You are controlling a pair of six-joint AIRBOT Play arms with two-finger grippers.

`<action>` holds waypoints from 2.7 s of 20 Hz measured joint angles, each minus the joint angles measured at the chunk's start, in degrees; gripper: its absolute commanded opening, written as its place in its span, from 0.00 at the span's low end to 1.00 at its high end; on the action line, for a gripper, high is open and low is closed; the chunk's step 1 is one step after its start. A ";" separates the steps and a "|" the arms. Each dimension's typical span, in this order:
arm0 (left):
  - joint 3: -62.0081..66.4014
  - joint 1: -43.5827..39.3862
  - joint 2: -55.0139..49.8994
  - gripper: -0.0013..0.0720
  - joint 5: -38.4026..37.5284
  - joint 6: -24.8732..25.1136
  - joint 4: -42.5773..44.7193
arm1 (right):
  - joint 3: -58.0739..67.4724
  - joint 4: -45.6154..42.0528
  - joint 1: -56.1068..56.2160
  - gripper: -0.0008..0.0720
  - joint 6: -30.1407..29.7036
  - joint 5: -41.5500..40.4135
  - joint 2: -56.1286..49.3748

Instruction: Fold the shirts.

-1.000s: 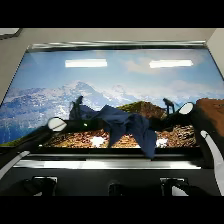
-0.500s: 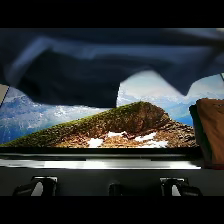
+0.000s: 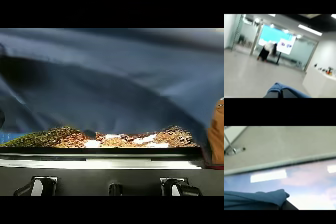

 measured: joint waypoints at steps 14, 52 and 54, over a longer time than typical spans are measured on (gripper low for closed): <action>-22.36 -15.65 -40.89 0.05 10.75 13.14 1.42 | -18.82 27.93 0.00 0.07 -1.77 -16.72 -49.24; -38.45 -18.78 -52.19 0.06 -8.74 11.28 6.45 | -30.10 14.95 -6.03 0.20 -7.48 -8.48 -53.37; -37.40 -18.71 -52.06 0.05 -9.77 11.50 6.40 | -30.01 14.71 -5.03 0.07 -6.88 -8.68 -53.70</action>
